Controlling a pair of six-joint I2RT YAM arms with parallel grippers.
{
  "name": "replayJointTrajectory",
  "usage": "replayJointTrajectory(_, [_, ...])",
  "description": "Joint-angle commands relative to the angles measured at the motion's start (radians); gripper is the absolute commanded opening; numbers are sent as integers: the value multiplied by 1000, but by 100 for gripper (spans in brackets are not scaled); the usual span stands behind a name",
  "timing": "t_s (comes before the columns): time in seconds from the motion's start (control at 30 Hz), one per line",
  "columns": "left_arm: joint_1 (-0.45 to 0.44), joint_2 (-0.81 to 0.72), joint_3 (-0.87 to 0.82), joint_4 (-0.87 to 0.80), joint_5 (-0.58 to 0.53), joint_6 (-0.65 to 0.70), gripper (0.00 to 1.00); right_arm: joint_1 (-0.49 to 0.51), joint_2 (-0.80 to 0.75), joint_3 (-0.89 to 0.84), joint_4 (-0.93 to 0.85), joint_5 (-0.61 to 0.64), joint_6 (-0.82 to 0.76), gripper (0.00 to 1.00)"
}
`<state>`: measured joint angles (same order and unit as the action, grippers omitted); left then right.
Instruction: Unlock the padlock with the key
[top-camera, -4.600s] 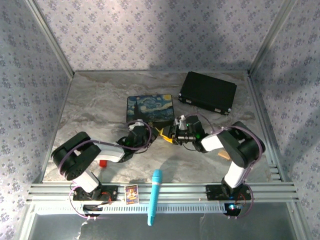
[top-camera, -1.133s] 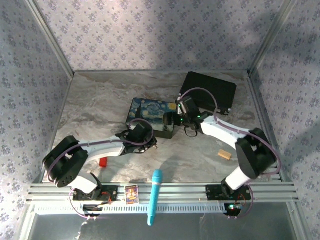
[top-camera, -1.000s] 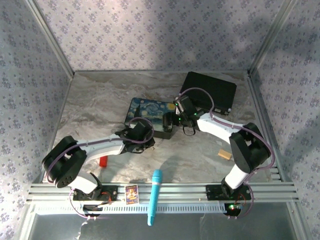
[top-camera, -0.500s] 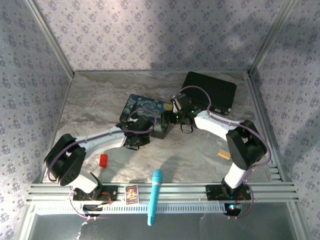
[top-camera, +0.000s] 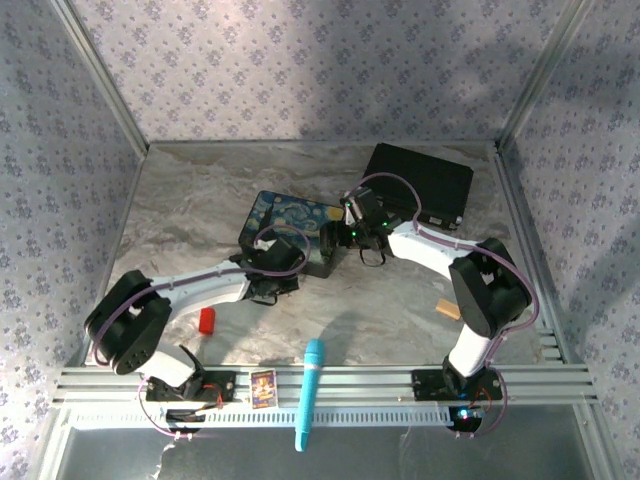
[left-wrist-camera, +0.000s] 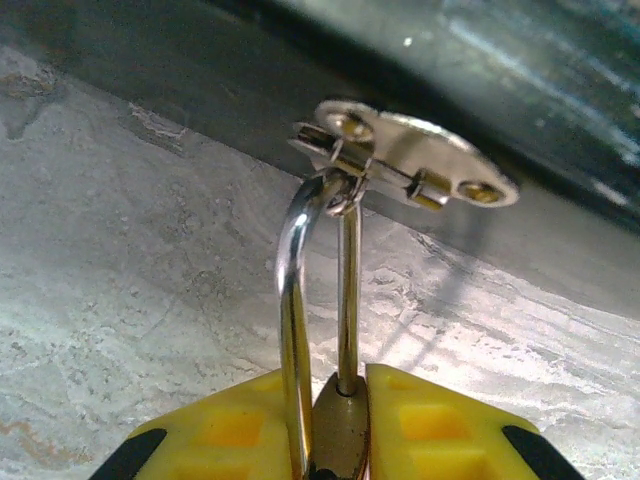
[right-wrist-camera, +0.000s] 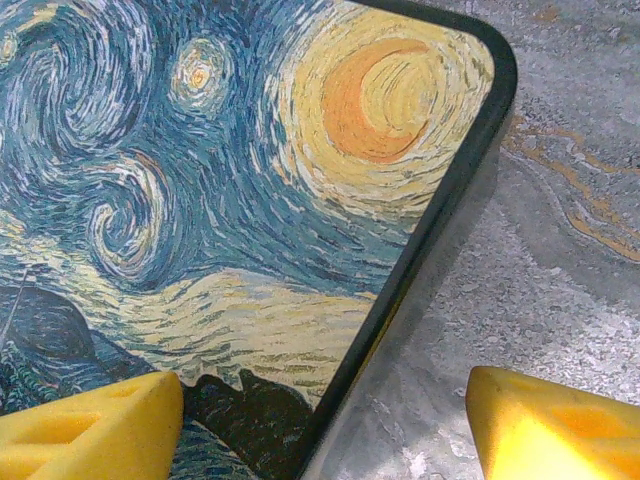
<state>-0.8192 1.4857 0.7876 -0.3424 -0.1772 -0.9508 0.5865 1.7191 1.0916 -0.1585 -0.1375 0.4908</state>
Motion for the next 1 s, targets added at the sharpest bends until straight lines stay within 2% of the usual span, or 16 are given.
replayJointTrajectory(0.0, [-16, -7, -30, -61, -5, 10, 20, -13, 56, -36, -70, 46, 11, 76])
replayJointTrajectory(0.17, [-28, -34, -48, -58, -36, 4, 21, -16, 65, -38, -69, 41, 11, 77])
replayJointTrajectory(0.23, [-29, -37, -46, -62, -41, 8, 25, -17, 66, -38, -66, 39, 11, 77])
replayJointTrajectory(0.4, [-31, -53, -43, -74, -48, 18, 24, -20, 67, -37, -63, 36, 11, 77])
replayJointTrajectory(0.73, [-24, 33, 52, -391, -252, 21, 16, -28, 64, -48, -53, 33, 12, 78])
replayJointTrajectory(0.97, [-31, 139, 113, -474, -320, 16, 17, -33, 59, -47, -55, 29, 11, 78])
